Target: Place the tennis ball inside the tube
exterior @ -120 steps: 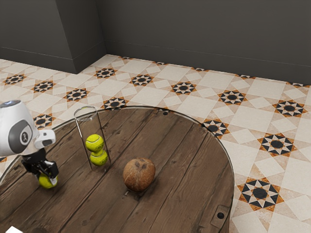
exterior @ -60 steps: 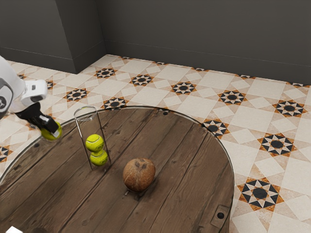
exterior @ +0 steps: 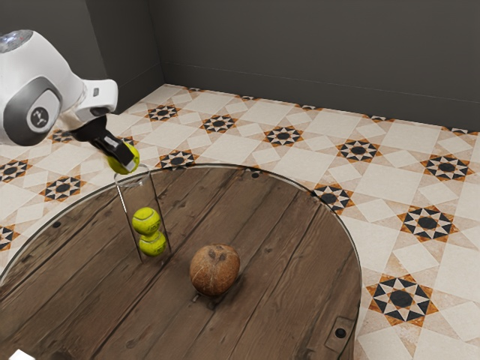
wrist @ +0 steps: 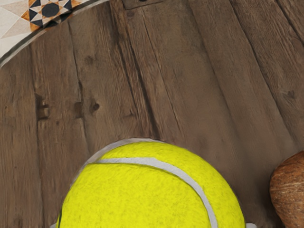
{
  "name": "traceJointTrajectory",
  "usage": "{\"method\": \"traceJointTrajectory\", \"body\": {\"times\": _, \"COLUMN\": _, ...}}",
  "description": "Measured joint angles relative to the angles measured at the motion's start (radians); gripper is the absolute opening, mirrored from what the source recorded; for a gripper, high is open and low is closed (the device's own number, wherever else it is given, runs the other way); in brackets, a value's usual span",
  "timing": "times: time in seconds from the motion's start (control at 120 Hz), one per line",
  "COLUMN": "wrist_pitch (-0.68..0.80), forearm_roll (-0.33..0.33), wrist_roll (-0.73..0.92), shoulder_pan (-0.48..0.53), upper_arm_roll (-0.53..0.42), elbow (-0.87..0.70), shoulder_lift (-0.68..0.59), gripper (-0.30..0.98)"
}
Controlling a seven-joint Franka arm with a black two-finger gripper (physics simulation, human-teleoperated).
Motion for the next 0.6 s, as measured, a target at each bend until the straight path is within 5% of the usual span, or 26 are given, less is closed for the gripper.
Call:
{"method": "traceJointTrajectory", "body": {"times": 0.3, "wrist_pitch": -0.019, "forearm_roll": 0.008, "wrist_roll": -0.003, "shoulder_pan": -0.013, "upper_arm_roll": -0.002, "elbow": 0.067, "shoulder_lift": 0.072, "gripper": 0.59}}
{"method": "traceJointTrajectory", "body": {"times": 0.6, "wrist_pitch": -0.464, "forearm_roll": 0.069, "wrist_roll": -0.001, "shoulder_pan": -0.096, "upper_arm_roll": -0.051, "elbow": 0.569, "shoulder_lift": 0.37, "gripper": 0.66}}
